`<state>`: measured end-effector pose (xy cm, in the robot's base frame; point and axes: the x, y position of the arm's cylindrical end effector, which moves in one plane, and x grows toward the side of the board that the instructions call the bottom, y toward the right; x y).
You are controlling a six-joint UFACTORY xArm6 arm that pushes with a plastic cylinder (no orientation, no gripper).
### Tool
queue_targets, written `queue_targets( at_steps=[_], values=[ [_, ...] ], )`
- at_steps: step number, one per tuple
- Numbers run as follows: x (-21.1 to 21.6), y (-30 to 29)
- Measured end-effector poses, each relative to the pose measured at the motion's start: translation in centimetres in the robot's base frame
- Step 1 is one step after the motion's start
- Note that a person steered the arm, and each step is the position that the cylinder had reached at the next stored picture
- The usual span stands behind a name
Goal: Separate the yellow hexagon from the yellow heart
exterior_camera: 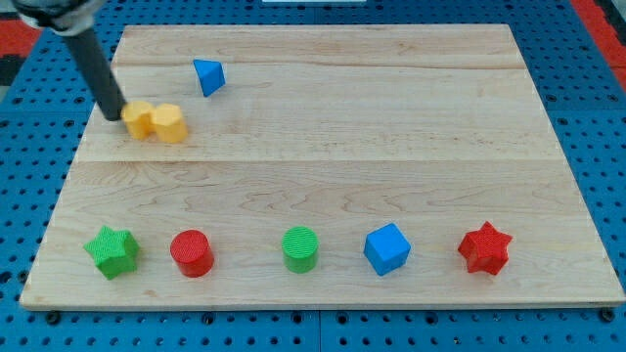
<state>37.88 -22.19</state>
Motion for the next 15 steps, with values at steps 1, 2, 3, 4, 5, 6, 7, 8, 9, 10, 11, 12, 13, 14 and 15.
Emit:
queue_targets(
  at_steps=[1, 2, 3, 4, 5, 6, 7, 8, 9, 10, 11, 12, 13, 14, 15],
  values=[
    [0.4, 6.1],
    [0.4, 8.2],
    [0.4, 7.2],
    [2.0, 9.0],
    [5.7, 15.8],
    [6.7, 16.9],
    [6.7, 16.7],
    [6.7, 16.7],
    [6.0, 17.1],
    [11.2, 17.2],
    [12.3, 17.6],
    [13.0, 18.6],
    [13.0, 19.8],
    [12.8, 20.4],
    [13.9, 21.5]
  ],
)
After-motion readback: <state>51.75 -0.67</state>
